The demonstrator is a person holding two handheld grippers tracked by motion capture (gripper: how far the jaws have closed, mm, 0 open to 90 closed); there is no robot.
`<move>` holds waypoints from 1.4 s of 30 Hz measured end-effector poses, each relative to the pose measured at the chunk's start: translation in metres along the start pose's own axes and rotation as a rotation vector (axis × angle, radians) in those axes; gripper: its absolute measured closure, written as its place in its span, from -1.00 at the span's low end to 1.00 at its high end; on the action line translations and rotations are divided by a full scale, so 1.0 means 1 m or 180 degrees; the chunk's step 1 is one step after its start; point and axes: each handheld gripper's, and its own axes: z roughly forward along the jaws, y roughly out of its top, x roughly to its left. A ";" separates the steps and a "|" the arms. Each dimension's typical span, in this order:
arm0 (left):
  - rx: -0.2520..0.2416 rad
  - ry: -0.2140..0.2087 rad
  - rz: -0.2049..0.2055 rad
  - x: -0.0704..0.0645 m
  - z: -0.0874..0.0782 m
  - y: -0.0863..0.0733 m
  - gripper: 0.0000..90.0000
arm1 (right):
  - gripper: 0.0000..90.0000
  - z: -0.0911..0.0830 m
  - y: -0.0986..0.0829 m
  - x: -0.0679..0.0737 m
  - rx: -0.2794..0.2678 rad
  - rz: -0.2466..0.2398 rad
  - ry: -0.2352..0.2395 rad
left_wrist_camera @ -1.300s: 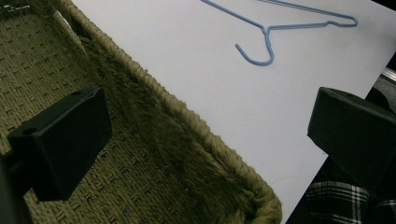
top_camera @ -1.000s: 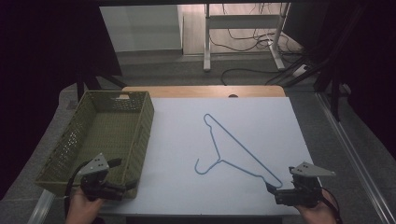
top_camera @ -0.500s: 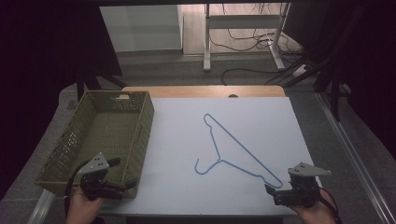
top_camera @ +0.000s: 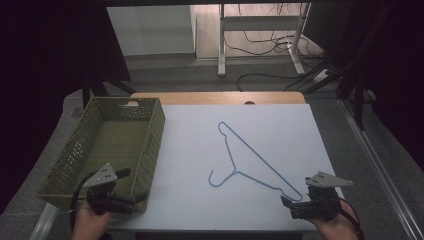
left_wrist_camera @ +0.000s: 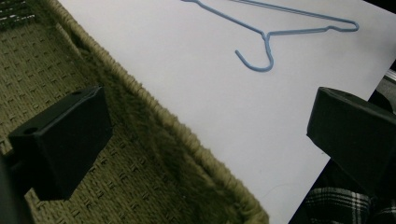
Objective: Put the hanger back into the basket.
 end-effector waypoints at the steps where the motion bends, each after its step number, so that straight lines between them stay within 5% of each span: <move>1: 0.0005 -0.0002 0.0018 -0.001 0.000 0.001 -0.99 | -1.00 0.000 0.001 0.001 -0.0006 -0.0003 0.0017; 18: -0.0042 -0.0053 0.0072 -0.008 0.008 0.009 -1.00 | -1.00 0.016 0.016 0.012 0.0064 -0.0226 0.0237; 27: -0.0118 -0.0077 0.0144 -0.013 0.010 0.019 -1.00 | -1.00 0.022 0.026 0.009 0.0013 -0.0209 0.0327; 32: -0.0141 -0.0154 0.0138 -0.018 0.013 0.027 -1.00 | -1.00 0.030 0.032 0.011 0.0068 -0.0238 0.0349; 37: -0.0150 -0.0367 0.0059 -0.024 0.020 0.033 -1.00 | -1.00 0.036 0.036 0.012 0.0115 -0.0209 0.0352; 42: -0.0145 -0.0456 0.0118 -0.033 0.028 0.040 -1.00 | -1.00 0.039 0.042 0.015 0.0135 -0.0235 0.0377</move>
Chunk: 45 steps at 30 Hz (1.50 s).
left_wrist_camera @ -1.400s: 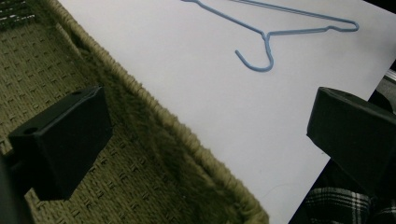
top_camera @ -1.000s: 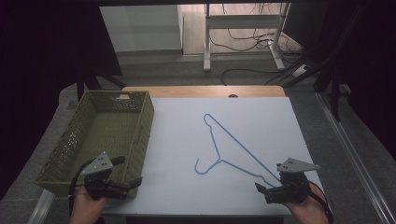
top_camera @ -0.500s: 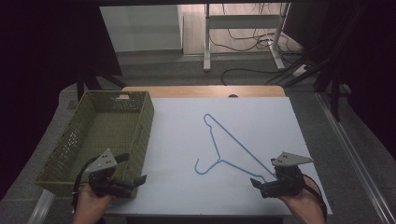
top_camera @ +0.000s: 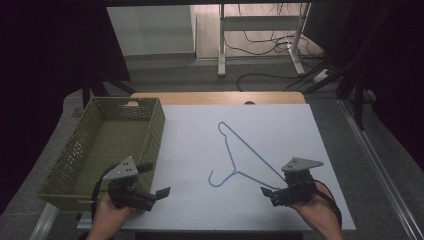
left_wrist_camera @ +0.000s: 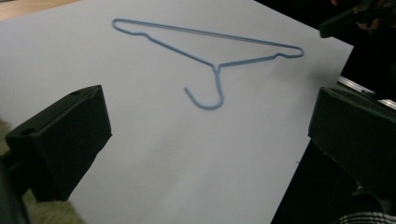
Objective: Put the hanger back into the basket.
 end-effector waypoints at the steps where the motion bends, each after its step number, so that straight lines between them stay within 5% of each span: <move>1: 0.0011 -0.0016 0.0015 -0.001 0.002 0.001 -1.00 | -1.00 0.001 0.001 0.000 -0.0010 -0.0003 -0.0003; 13: 0.0172 -0.0086 0.0102 -0.009 0.030 0.013 -1.00 | -1.00 0.016 0.011 0.002 0.0133 -0.0006 0.0098; 31: 0.0295 -0.0149 0.0139 -0.014 0.079 0.019 -1.00 | -0.60 0.043 0.022 0.000 0.0285 -0.0099 0.0115; 39: 0.0350 -0.0091 0.0216 -0.011 0.094 0.014 -1.00 | -0.32 0.063 0.027 -0.001 0.0373 -0.0164 0.0120; 45: 0.0321 -0.0107 0.0128 -0.006 0.097 0.008 -1.00 | -0.02 0.081 0.030 -0.001 0.0466 -0.0301 0.0175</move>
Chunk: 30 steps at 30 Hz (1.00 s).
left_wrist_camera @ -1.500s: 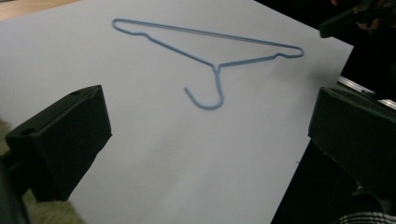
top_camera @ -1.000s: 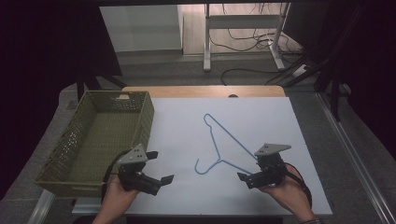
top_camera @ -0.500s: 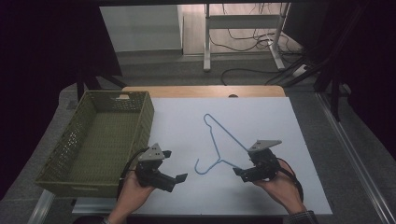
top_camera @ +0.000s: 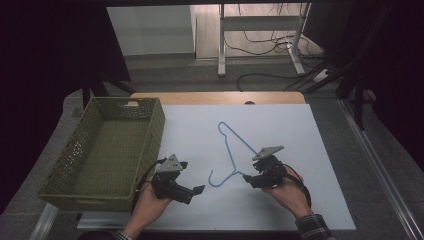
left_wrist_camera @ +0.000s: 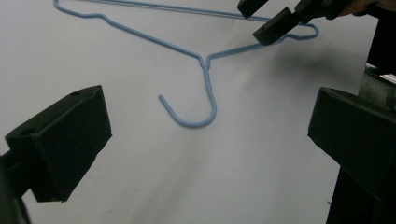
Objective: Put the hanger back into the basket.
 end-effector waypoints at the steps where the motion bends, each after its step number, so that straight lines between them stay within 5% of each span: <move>1: -0.0002 0.0014 -0.0006 0.000 0.001 -0.001 -1.00 | 0.04 0.003 0.001 0.000 0.0020 -0.0026 0.0008; 12: 0.0069 0.0067 0.0057 -0.003 0.009 -0.006 -0.99 | 0.66 0.028 0.003 -0.006 0.0202 -0.0310 0.0027; 30: 0.0128 0.0096 0.0070 -0.004 0.012 -0.008 -0.98 | 0.93 0.038 0.001 -0.013 0.0245 -0.0293 0.0218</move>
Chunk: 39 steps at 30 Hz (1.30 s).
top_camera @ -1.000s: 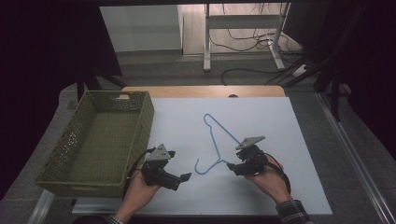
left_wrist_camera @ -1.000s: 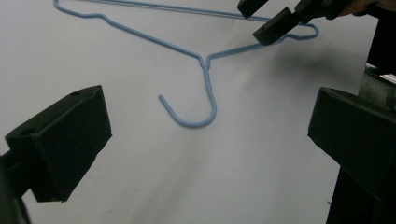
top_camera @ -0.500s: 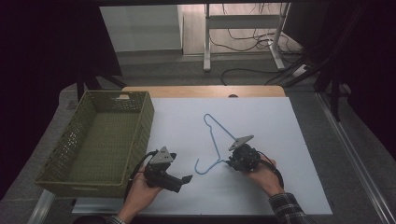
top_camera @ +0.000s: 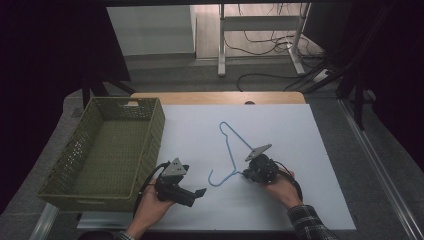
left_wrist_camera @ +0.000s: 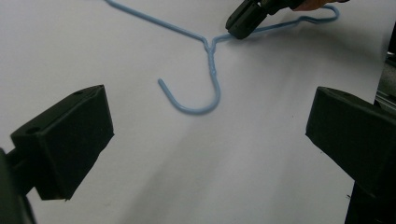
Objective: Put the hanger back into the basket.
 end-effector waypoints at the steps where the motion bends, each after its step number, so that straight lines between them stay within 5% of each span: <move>1: -0.0002 -0.0003 -0.0017 0.000 0.000 0.000 -0.98 | 0.94 0.000 0.000 0.001 -0.0005 0.0005 -0.0004; 10: -0.0016 -0.0140 -0.0085 0.004 -0.001 0.000 -0.97 | 0.94 -0.015 0.006 0.003 -0.0225 0.0048 -0.0014; 17: 0.0046 -0.0006 -0.0009 0.005 0.017 0.004 -0.85 | 0.94 -0.019 0.006 0.003 -0.0281 0.0114 0.0007; 27: 0.0038 -0.0002 0.0113 -0.002 0.056 0.016 -0.26 | 0.94 -0.023 0.007 0.002 -0.0342 0.0149 0.0020; 31: -0.0094 -0.0100 -0.0015 0.000 0.060 0.018 0.07 | 0.94 -0.024 0.006 0.002 -0.0354 0.0175 0.0031; 39: -0.0353 -0.0264 -0.0198 0.004 0.058 0.018 0.34 | 0.94 -0.025 0.006 0.001 -0.0381 0.0209 0.0047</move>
